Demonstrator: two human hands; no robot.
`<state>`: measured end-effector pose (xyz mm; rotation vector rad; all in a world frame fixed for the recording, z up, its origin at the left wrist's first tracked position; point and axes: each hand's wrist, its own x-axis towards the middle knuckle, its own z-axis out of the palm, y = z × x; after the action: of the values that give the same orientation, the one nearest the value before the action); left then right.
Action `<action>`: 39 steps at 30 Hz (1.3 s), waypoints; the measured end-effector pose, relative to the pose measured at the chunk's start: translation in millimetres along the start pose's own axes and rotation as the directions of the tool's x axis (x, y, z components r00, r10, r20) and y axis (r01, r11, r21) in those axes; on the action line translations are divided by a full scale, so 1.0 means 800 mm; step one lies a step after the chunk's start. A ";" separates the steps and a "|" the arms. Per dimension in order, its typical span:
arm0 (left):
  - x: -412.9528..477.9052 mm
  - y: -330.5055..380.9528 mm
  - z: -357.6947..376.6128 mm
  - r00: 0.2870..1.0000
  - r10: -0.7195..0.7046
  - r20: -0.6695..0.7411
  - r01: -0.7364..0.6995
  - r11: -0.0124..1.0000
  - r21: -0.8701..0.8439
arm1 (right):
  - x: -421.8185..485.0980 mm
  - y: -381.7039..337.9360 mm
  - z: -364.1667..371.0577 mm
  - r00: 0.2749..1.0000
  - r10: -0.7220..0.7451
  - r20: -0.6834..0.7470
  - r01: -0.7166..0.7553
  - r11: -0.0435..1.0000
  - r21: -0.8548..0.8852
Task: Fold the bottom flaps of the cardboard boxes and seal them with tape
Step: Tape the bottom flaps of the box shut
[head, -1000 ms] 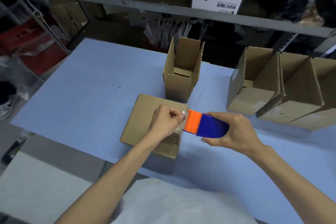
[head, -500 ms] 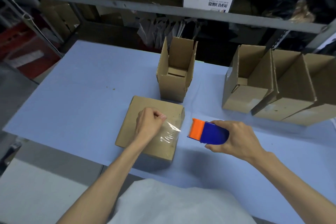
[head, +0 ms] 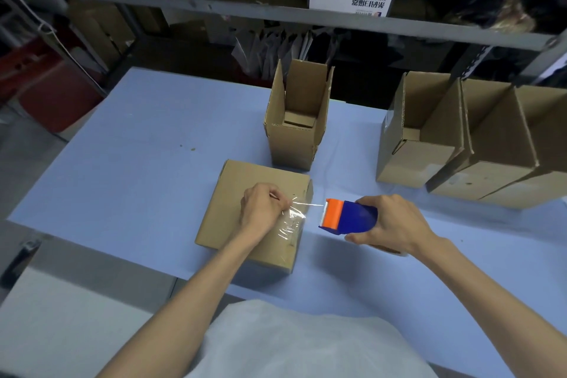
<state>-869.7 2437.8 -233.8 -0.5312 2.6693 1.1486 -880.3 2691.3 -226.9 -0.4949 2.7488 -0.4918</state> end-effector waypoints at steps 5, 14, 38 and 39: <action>-0.003 0.001 0.008 0.998 0.047 -0.044 -0.047 0.999 0.018 | 0.006 0.001 0.000 1.000 0.006 0.009 -0.006 0.999 -0.039; -0.002 -0.009 0.008 0.997 0.034 -0.062 -0.034 0.999 0.007 | 0.005 -0.003 -0.003 1.000 0.001 0.022 -0.001 1.000 -0.019; 0.003 -0.007 0.007 0.933 0.339 0.117 -0.355 0.921 0.159 | 0.036 -0.018 0.010 0.991 -0.014 0.136 0.042 0.977 -0.210; 0.005 -0.008 0.012 0.913 0.367 0.176 -0.391 0.912 0.125 | 0.041 -0.024 0.013 0.988 -0.002 0.156 0.039 0.972 -0.231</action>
<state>-870.2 2440.0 -245.7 0.1084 2.7706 0.9999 -900.8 2659.2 -236.5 -0.5913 2.6653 -0.1269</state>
